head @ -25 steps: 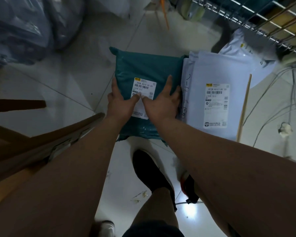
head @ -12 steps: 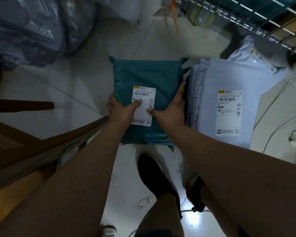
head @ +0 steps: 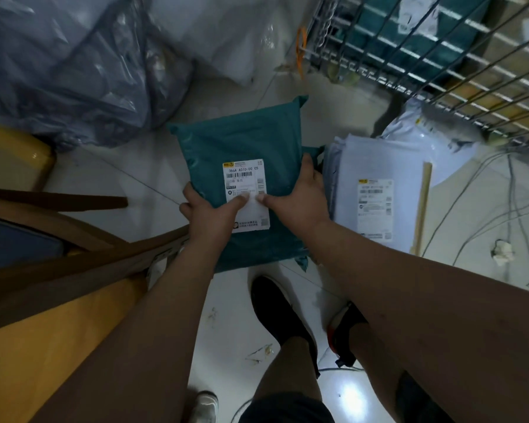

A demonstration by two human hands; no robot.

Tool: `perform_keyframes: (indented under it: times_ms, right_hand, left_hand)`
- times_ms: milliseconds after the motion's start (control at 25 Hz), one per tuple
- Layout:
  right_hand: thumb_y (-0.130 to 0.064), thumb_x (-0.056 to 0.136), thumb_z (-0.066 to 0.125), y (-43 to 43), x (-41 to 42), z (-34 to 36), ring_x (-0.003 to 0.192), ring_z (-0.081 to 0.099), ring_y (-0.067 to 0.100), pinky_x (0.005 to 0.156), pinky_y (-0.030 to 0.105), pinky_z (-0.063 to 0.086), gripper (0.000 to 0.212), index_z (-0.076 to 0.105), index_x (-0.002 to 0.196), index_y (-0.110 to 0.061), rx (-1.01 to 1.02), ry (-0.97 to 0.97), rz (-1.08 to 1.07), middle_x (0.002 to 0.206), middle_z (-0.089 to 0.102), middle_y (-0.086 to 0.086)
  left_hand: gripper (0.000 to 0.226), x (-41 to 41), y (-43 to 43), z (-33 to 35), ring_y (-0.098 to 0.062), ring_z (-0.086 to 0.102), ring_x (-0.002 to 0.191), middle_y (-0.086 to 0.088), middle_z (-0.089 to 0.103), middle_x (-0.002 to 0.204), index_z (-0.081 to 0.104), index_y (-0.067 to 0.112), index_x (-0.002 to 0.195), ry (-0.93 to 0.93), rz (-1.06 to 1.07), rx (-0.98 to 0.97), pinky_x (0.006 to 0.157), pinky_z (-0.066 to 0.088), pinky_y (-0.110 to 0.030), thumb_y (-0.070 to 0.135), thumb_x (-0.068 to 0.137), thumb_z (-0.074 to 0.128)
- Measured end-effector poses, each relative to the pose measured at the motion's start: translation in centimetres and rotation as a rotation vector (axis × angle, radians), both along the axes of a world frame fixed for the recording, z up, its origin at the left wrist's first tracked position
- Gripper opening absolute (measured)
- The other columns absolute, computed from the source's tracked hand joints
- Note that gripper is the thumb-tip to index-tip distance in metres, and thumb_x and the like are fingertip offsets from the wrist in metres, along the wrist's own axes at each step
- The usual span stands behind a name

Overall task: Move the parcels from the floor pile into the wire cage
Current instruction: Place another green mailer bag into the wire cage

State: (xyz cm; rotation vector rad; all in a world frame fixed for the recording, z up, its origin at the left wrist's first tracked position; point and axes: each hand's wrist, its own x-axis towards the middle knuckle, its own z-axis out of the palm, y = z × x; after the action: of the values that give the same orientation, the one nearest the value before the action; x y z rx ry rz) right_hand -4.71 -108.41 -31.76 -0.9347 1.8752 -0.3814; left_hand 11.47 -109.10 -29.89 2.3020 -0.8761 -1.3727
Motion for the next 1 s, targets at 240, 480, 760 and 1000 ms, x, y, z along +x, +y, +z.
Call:
perform_keyframes:
  times_ms: [240, 480, 760, 1000]
  right_hand:
    - [-0.074, 0.049, 0.076, -1.4, -3.2, 11.5, 0.132, 0.049, 0.032, 0.105, 0.057, 0.045, 0.127, 0.015, 0.153, -0.036, -0.079, -0.008, -0.001, 0.146, 0.048, 0.005]
    - [-0.073, 0.053, 0.077, -3.3, -10.5, 25.9, 0.131, 0.050, 0.031, 0.104, 0.055, 0.047, 0.120, 0.018, 0.152, -0.039, -0.189, 0.028, 0.089, 0.146, 0.049, 0.001]
    - [-0.075, 0.055, 0.079, -4.7, -19.3, 41.0, 0.126, 0.054, 0.025, 0.102, 0.049, 0.051, 0.121, 0.018, 0.153, -0.041, -0.240, 0.082, 0.292, 0.144, 0.049, 0.001]
    - [-0.062, 0.069, 0.083, -3.2, -25.0, 50.2, 0.115, 0.060, 0.018, 0.095, 0.039, 0.055, 0.101, 0.027, 0.152, -0.042, -0.291, 0.030, 0.294, 0.136, 0.056, -0.006]
  left_hand:
    - [0.084, -2.4, -0.9, 12.4, -0.017, 0.041, 0.113, 0.000, 0.031, 0.129, 0.025, 0.028, 0.141, -0.006, -0.011, -0.047, 0.088, 0.038, -0.028, 0.041, 0.081, 0.082]
    - [0.070, -7.5, -0.4, 25.2, -0.018, 0.056, 0.113, 0.001, 0.045, 0.128, 0.026, 0.025, 0.116, 0.046, -0.054, -0.139, 0.096, 0.054, -0.043, 0.048, 0.079, 0.081]
    - [0.113, -14.7, 1.3, 40.4, -0.012, 0.051, 0.104, 0.009, 0.040, 0.131, -0.014, 0.053, 0.152, -0.052, -0.248, -0.290, 0.092, 0.046, -0.036, 0.055, 0.084, 0.075]
    - [0.111, -19.1, 1.7, 48.9, -0.030, 0.064, 0.101, -0.007, 0.048, 0.141, -0.011, 0.079, 0.137, -0.001, -0.395, -0.247, 0.093, 0.055, -0.052, 0.073, 0.068, 0.075]
